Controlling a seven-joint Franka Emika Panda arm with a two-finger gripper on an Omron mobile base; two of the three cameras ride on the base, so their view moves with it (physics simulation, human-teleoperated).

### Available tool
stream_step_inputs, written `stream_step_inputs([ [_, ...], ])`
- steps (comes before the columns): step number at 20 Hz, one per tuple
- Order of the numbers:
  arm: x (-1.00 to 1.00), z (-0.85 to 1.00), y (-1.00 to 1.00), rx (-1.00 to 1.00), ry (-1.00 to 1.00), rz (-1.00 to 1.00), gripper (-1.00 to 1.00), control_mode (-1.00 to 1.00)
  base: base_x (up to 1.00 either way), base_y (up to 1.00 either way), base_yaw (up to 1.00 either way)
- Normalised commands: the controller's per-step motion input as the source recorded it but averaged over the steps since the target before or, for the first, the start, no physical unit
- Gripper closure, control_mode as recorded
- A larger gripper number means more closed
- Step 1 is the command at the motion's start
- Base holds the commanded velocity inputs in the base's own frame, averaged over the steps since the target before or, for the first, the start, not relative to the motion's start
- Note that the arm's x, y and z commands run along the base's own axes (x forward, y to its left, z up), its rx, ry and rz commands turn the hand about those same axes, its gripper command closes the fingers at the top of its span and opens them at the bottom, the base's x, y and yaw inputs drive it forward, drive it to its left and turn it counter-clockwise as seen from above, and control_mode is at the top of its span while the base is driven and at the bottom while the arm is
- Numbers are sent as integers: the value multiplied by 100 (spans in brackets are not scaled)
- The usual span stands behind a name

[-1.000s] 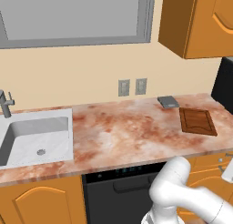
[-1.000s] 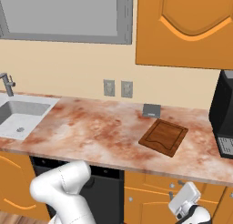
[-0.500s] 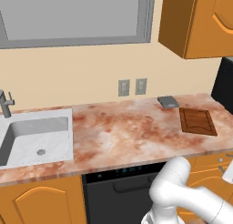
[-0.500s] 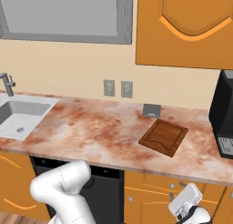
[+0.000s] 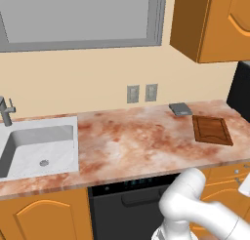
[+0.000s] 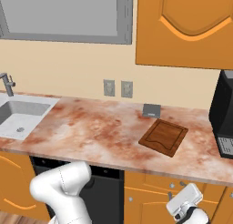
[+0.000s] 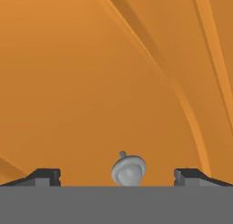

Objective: Open the drawer on the right and place the cutting tools on the cutting board.

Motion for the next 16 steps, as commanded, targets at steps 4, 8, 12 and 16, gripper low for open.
stream_step_inputs([
  [4,0,-4,0,7,0,0,-100,-100,0,0,0],
  [8,0,-12,0,5,0,0,-100,-100,0,0,0],
  [12,0,-12,0,5,0,0,-100,-100,0,0,0],
  [16,4,-17,5,4,0,0,-100,-100,0,0,0],
])
